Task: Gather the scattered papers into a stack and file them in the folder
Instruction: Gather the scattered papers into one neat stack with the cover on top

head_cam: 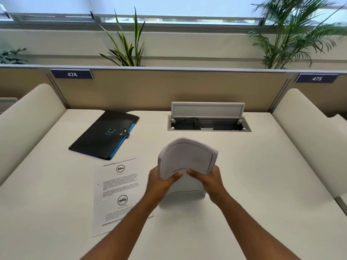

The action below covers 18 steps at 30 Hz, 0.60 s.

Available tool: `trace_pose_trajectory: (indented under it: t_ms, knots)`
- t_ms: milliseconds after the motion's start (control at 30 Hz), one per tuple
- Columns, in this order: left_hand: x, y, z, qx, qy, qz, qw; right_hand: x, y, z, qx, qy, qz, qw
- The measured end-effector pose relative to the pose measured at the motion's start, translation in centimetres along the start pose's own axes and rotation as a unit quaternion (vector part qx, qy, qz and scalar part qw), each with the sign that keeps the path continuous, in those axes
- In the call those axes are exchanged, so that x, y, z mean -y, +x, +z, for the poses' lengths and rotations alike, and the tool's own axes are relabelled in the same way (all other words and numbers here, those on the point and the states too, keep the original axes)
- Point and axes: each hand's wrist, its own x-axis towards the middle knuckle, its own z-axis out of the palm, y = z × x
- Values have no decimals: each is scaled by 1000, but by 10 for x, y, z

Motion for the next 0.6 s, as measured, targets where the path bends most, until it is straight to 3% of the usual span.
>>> trace_pose_trajectory:
  t_ms: [133, 233, 333, 433, 500, 600]
  knots:
    - [-6, 6, 1, -48, -17, 22, 998, 7, 7, -3, -56, 32, -34, 997]
    - [-10, 10, -13, -22, -16, 66, 997, 7, 9, -13, -45, 17, -38, 998]
    - [-9, 2, 2, 14, -1, 41, 999, -5, 2, 3, -3, -6, -14, 1000]
    - [-9, 12, -7, -46, -45, 31, 997, 1, 8, -5, -58, 21, -41, 997]
    - [-6, 15, -14, -42, -44, 34, 998, 2, 10, -11, -71, 20, -44, 996]
    - [1, 8, 1, -41, 8, -7, 999, -5, 5, 3, -20, -42, -25, 999]
